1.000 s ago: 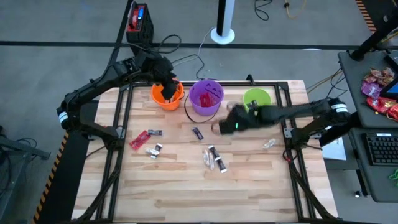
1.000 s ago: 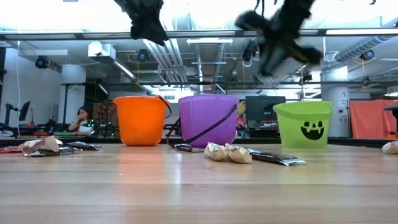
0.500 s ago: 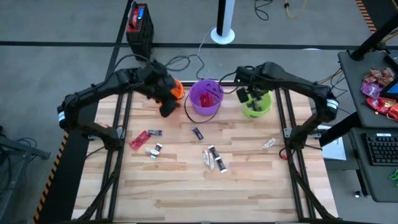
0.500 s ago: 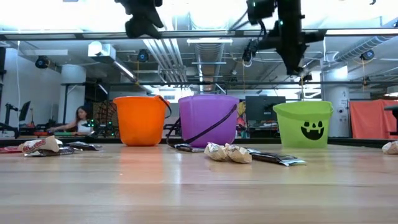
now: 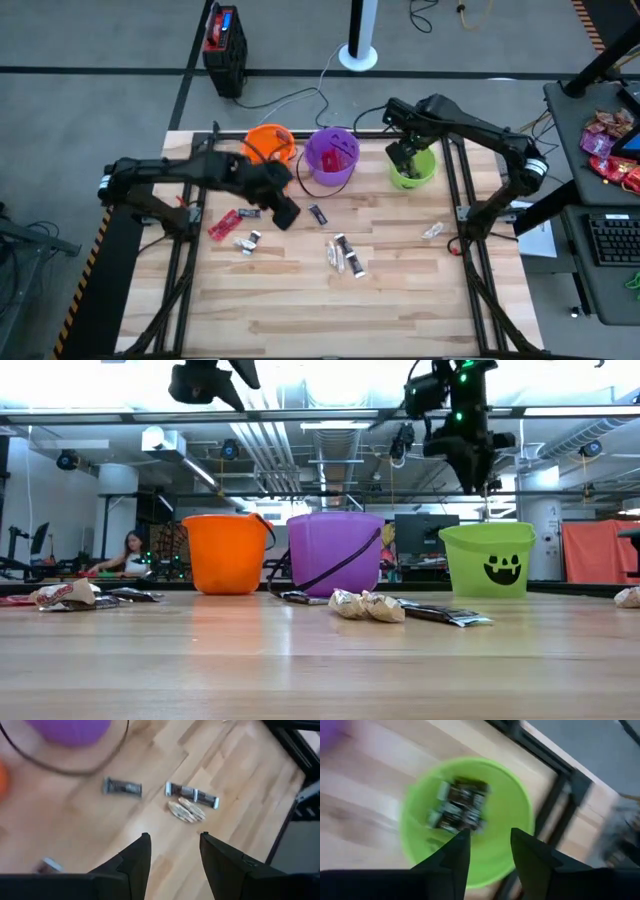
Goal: Sort candy by brand, put in halloween buckets
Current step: Put the white chocolate bar into the orange bucket
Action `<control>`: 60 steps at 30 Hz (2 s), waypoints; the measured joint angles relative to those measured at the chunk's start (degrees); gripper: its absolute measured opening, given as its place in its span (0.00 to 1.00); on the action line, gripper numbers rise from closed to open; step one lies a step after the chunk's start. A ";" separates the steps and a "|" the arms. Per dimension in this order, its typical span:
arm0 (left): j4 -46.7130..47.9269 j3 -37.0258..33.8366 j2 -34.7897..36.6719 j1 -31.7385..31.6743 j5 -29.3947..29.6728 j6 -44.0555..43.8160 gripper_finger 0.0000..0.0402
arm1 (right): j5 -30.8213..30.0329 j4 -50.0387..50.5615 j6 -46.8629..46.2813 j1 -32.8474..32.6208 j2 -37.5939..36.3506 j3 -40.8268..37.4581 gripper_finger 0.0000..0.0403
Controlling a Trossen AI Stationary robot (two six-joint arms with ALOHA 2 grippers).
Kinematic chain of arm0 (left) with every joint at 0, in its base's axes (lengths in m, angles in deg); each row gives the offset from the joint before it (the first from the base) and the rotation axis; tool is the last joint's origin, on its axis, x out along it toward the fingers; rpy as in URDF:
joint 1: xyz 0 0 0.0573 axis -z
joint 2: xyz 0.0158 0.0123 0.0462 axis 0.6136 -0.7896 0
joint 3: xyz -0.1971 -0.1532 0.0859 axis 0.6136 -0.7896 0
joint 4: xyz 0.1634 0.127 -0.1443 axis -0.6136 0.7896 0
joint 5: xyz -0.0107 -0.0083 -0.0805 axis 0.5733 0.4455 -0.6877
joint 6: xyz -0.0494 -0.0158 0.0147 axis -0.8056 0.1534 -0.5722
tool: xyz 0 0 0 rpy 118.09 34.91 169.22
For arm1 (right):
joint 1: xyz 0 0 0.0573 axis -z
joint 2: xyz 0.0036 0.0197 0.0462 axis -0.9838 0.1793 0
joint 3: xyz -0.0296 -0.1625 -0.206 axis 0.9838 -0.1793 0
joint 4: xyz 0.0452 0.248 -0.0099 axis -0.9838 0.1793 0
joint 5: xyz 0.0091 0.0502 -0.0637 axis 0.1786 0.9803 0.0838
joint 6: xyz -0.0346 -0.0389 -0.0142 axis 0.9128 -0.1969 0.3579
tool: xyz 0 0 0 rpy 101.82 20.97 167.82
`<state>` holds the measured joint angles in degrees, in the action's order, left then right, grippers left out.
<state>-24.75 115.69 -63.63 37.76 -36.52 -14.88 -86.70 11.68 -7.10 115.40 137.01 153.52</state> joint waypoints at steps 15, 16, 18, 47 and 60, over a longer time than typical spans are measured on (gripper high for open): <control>-24.28 -5.41 -23.67 8.06 6.32 -22.28 0.38 | 7.74 -11.25 8.61 -1.60 -6.10 -0.26 0.37; -24.68 -5.45 -25.23 7.94 5.63 -22.26 0.38 | 7.77 -11.09 8.76 -1.77 -6.08 -0.30 0.37; -25.49 -5.48 -27.90 7.92 5.35 -22.38 0.38 | 8.50 -10.74 9.09 -1.89 -6.10 -0.63 0.37; -30.14 -4.15 -36.22 7.85 6.79 -17.10 0.02 | 10.75 -12.94 9.11 -3.00 -6.58 -7.70 0.37; -11.77 -4.21 -9.21 3.50 13.53 -6.47 0.00 | 11.74 -14.62 8.66 -3.13 -6.58 -7.76 0.37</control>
<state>-36.52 111.48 -72.83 41.26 -22.99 -21.35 -74.96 -2.94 1.56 112.27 130.43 145.76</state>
